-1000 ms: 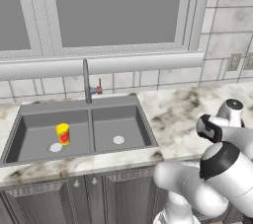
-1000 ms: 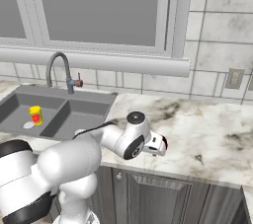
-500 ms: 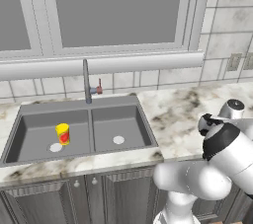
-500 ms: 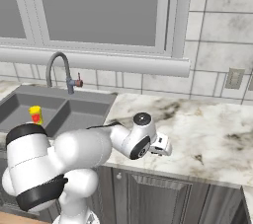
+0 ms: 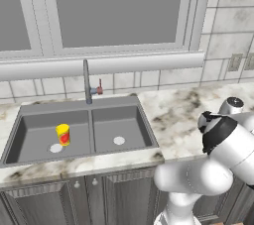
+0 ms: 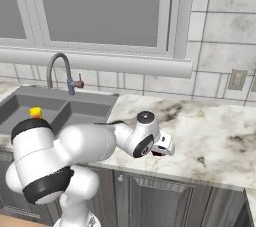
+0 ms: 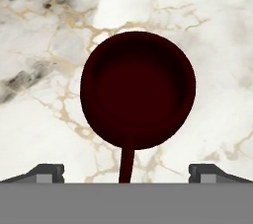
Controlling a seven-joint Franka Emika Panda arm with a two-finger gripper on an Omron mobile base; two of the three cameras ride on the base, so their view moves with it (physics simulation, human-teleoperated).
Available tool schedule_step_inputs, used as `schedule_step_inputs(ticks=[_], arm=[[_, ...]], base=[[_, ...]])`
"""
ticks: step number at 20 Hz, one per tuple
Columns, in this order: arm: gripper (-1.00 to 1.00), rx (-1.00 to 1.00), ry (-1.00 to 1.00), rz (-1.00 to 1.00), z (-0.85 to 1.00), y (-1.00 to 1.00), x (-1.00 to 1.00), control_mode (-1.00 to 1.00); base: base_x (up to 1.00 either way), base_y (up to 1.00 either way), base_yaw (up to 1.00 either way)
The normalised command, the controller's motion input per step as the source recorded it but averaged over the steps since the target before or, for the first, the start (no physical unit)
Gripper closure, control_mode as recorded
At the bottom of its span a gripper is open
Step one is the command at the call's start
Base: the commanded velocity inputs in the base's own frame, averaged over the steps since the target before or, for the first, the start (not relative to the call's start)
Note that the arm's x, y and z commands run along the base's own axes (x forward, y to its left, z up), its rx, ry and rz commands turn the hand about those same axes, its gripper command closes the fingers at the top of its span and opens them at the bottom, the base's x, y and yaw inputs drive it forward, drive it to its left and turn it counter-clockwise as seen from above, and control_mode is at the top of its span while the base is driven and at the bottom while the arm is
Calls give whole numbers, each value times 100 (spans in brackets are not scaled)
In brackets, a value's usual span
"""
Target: Place the cup in the left basin and the mug in the right basin of the sink.
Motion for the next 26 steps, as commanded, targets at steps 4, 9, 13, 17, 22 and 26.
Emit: schedule_step_inputs(ticks=[4,9,13,17,22,26], arm=[[-100,0,0,0,-5,0,0,-100],[100,0,0,0,-4,0,0,-100],[100,0,0,0,-1,0,0,-100],[100,0,0,0,0,-1,0,-100],[100,0,0,0,-1,-2,0,-100],[100,0,0,0,-1,-1,-2,-100]], base=[[0,0,0],[0,0,0],[0,0,0],[0,0,0],[0,0,0],[0,0,0]])
